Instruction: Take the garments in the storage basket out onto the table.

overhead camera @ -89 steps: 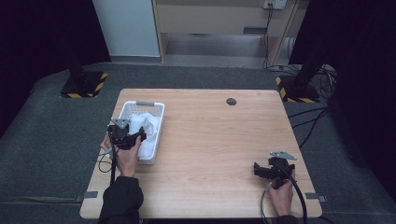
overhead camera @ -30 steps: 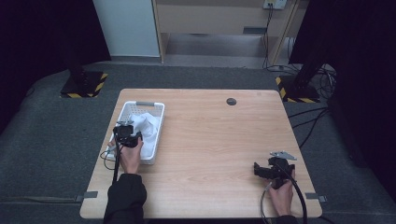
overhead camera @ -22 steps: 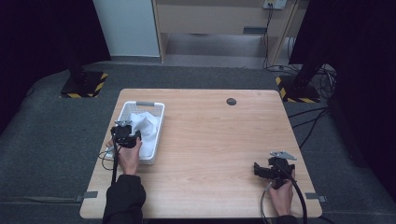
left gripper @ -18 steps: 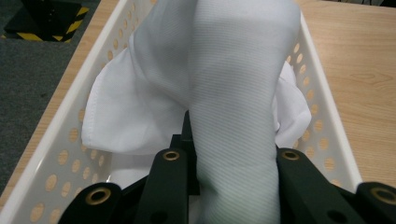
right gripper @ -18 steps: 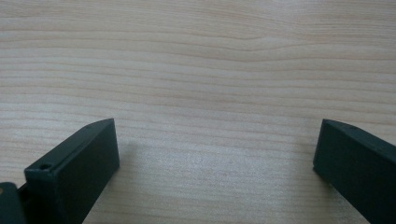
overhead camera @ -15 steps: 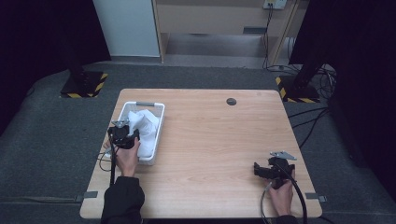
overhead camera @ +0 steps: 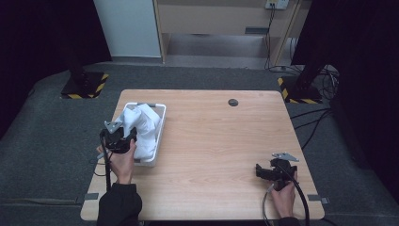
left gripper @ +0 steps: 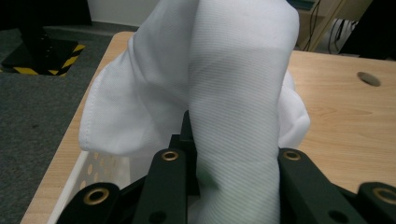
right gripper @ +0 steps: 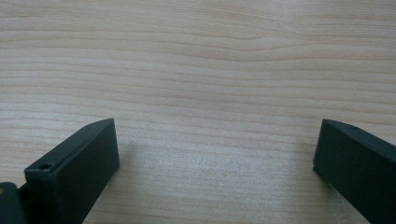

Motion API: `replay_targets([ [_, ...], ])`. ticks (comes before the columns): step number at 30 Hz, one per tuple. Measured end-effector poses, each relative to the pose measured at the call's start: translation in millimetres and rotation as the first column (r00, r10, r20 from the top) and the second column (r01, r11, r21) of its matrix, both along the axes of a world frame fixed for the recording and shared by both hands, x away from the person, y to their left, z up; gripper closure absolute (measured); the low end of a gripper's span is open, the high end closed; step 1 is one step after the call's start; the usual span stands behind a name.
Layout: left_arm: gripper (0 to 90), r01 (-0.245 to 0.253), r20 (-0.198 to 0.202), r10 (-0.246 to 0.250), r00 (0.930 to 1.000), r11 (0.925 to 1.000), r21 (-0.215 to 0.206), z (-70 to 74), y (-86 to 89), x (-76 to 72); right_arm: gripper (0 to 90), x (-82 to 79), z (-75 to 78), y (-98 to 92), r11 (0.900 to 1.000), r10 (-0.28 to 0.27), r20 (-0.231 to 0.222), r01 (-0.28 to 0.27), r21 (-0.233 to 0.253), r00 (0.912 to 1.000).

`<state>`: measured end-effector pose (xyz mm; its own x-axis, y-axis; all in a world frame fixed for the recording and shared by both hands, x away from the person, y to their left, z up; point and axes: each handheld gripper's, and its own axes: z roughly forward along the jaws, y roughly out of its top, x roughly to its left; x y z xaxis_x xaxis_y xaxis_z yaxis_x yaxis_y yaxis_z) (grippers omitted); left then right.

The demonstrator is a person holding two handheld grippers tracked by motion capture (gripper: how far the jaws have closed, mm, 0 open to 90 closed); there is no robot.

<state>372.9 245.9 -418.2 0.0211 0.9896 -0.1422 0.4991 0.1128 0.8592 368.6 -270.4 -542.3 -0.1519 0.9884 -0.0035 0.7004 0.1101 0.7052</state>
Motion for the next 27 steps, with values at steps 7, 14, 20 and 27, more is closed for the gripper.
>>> replay_targets([
  [7, 73.2, 0.030, 0.073, -0.031, 0.9968, 0.9995, 0.004, 20.6, -9.5, -16.5, 0.2, 0.0, 0.0, -0.1, 1.000, 0.001, 0.000, -0.001, -0.001, 1.0000],
  [14, 73.2, 0.049, 0.136, -0.049, 0.9895, 0.9988, 0.001, 40.7, -15.0, -31.3, 0.2, 0.0, 0.0, 0.0, 1.000, 0.000, 0.000, 0.000, 0.000, 1.0000],
  [20, 73.0, 0.069, 0.170, -0.067, 0.9833, 0.9976, -0.008, 51.7, -19.9, -38.5, 0.2, 0.0, 0.0, -0.1, 1.000, 0.001, 0.000, -0.001, -0.001, 1.0000],
  [27, 73.0, 0.111, 0.194, -0.107, 0.9752, 0.9938, -0.009, 57.2, -35.5, -40.3, 0.3, 0.0, 0.0, -0.1, 1.000, 0.001, 0.000, -0.001, -0.001, 1.0000],
])
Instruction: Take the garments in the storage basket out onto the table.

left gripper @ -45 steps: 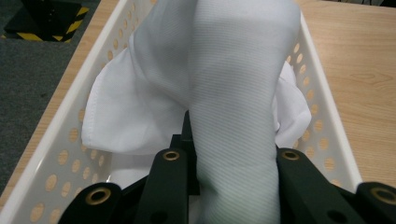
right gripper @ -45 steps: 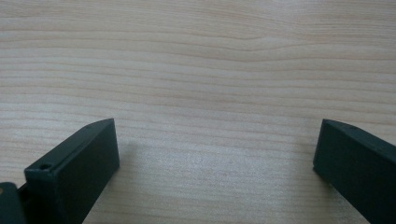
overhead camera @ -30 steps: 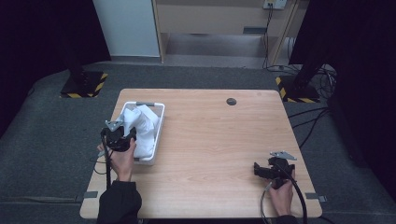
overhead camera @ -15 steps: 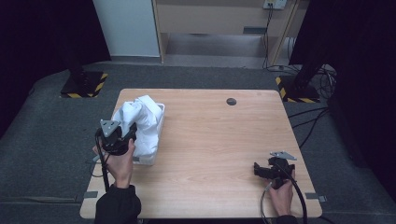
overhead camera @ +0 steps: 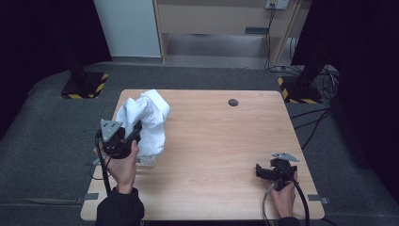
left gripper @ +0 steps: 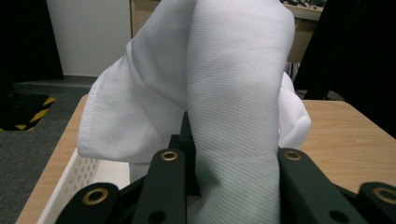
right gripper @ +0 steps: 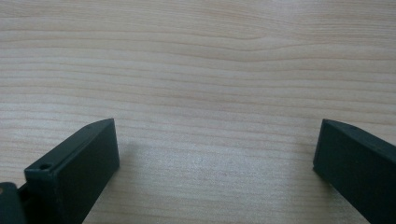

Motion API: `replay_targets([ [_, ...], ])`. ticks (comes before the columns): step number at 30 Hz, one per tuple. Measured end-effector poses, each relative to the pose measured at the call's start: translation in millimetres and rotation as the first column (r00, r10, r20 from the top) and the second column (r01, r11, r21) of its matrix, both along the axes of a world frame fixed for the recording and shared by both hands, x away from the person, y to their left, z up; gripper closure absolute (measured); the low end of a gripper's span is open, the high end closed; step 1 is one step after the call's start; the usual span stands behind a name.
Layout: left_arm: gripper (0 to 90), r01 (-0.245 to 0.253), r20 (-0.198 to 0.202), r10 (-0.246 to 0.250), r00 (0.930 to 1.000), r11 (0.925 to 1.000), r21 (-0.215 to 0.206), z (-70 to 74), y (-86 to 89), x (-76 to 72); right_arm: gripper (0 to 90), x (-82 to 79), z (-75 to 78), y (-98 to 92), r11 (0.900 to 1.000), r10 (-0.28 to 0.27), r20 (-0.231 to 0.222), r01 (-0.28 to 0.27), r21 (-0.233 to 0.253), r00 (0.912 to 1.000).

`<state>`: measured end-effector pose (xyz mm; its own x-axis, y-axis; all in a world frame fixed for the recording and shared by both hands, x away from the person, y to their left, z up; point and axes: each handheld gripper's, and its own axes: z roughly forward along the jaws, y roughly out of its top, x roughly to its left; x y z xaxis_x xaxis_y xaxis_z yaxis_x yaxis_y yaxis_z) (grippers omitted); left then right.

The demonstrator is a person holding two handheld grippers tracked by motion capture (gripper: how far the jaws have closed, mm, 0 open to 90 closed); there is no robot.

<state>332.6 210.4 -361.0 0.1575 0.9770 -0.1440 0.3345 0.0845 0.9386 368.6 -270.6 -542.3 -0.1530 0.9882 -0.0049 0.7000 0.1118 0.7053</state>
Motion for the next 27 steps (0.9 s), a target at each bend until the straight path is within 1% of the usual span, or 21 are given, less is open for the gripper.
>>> replay_targets([
  [6, 72.9, 0.027, 0.015, -0.027, 0.9995, 0.9996, 0.003, 3.6, -12.9, 0.9, 0.3, 0.0, 0.0, 0.0, 1.000, 0.000, 0.000, 0.000, 0.000, 1.0000],
  [12, 72.5, 0.050, 0.018, -0.050, 0.9986, 0.9987, 0.002, 4.8, -22.4, 2.1, 0.2, 0.0, 0.0, 0.0, 1.000, 0.000, 0.000, 0.000, 0.000, 1.0000],
  [15, 72.7, 0.069, 0.020, -0.069, 0.9974, 0.9976, 0.003, 4.8, -30.7, 3.3, 0.3, 0.0, 0.0, 0.0, 1.000, 0.000, 0.000, 0.000, 0.000, 1.0000],
  [16, 72.6, 0.069, 0.020, -0.069, 0.9974, 0.9976, 0.003, 4.8, -30.7, 3.3, 0.3, 0.0, 0.0, 0.0, 1.000, 0.000, 0.000, 0.000, 0.000, 1.0000],
  [19, 72.6, 0.090, 0.020, -0.090, 0.9958, 0.9959, -0.005, 4.5, -38.3, 4.8, 0.2, 0.0, 0.0, 0.1, 1.000, -0.001, 0.000, 0.001, 0.001, 1.0000],
  [27, 72.2, 0.135, 0.023, -0.135, 0.9906, 0.9909, 0.002, 4.9, -57.7, 7.1, 0.2, 0.0, 0.0, 0.1, 1.000, -0.001, -0.001, 0.001, 0.001, 1.0000],
])
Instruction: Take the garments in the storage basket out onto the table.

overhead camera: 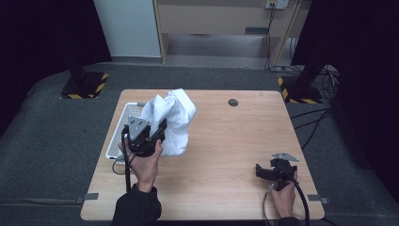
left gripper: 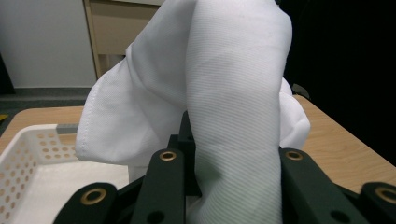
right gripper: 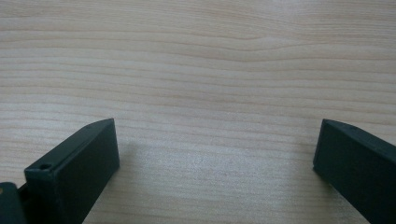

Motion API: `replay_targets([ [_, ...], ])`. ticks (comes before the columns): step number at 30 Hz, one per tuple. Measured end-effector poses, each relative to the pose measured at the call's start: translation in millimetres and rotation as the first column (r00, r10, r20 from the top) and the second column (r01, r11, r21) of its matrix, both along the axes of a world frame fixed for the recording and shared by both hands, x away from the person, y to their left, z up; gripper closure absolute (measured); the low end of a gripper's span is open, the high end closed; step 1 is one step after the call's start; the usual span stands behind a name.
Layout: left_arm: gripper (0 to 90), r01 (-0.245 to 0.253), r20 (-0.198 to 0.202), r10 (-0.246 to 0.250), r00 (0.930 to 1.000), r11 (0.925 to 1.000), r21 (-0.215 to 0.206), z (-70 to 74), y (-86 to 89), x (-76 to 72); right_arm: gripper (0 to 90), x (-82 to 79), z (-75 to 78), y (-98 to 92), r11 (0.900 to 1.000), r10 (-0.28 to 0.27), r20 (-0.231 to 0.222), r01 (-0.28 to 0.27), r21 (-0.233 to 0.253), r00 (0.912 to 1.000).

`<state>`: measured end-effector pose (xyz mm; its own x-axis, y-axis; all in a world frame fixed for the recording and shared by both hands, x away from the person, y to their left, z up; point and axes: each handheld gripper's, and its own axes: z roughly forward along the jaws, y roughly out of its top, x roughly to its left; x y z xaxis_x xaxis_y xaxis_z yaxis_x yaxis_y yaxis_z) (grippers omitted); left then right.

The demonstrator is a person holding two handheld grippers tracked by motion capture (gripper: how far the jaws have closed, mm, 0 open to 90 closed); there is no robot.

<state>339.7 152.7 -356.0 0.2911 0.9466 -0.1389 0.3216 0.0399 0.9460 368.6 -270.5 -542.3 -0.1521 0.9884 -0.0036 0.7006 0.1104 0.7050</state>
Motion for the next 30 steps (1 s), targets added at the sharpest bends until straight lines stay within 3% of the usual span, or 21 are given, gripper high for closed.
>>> replay_targets([
  [19, 72.4, 0.107, 0.009, -0.107, 0.9942, 0.9942, 0.006, 7.7, -48.9, 6.4, 0.3, 0.1, 0.0, -0.2, 1.000, 0.002, 0.001, -0.002, -0.002, 1.0000],
  [30, 72.2, 0.141, 0.003, -0.141, 0.9901, 0.9899, 0.019, 6.8, -64.9, 8.7, 0.2, 0.0, 0.0, 0.0, 1.000, 0.000, 0.000, 0.000, 0.000, 1.0000],
])
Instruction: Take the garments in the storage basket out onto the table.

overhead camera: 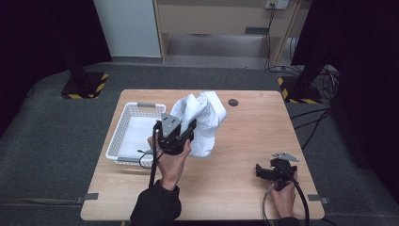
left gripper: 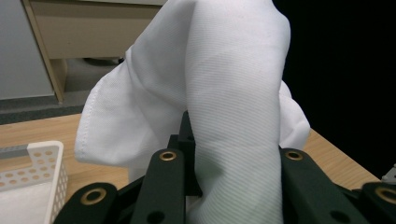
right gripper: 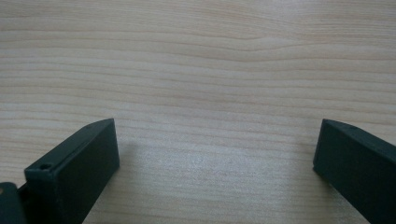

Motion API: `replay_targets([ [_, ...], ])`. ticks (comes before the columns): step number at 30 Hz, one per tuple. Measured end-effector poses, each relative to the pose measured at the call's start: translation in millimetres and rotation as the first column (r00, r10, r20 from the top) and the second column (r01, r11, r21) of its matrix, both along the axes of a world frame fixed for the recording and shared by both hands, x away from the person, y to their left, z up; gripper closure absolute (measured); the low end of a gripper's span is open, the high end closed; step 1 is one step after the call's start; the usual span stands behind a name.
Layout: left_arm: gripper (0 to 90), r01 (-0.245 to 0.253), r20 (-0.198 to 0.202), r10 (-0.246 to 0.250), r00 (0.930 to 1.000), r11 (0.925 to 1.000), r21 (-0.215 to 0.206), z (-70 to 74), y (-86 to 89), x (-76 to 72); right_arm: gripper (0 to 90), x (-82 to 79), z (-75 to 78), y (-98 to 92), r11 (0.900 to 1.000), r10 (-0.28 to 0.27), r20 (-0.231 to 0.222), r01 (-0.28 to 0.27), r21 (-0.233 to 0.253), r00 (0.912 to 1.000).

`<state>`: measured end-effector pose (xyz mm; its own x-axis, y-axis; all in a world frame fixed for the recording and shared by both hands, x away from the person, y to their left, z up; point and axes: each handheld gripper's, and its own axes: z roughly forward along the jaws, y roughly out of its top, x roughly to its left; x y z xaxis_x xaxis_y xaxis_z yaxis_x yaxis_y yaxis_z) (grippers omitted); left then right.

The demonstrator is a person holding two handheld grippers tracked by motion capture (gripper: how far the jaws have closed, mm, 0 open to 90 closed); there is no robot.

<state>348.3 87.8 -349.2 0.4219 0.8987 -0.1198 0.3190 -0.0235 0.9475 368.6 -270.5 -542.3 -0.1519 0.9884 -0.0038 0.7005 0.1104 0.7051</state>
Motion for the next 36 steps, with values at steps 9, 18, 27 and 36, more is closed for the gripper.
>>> replay_targets([
  [9, 72.2, 0.021, -0.009, -0.021, 0.9997, 0.9998, 0.002, -1.1, -11.5, 3.6, 0.2, 0.0, 0.0, 0.0, 1.000, 0.000, 0.000, 0.000, 0.000, 1.0000],
  [18, 72.1, 0.043, -0.008, -0.043, 0.9990, 0.9991, 0.004, -0.7, -24.7, 5.7, 0.2, 0.0, 0.0, 0.0, 1.000, 0.000, 0.000, 0.000, 0.001, 1.0000],
  [27, 71.8, 0.058, -0.016, -0.058, 0.9982, 0.9982, 0.013, -3.2, -34.2, 9.5, 0.2, 0.0, 0.0, 0.0, 1.000, 0.000, 0.000, 0.000, 0.001, 1.0000],
  [36, 71.8, 0.077, -0.031, -0.076, 0.9966, 0.9967, 0.026, -8.1, -45.9, 15.4, 0.3, 0.0, 0.0, 0.0, 1.000, 0.000, 0.000, 0.000, 0.001, 1.0000],
])
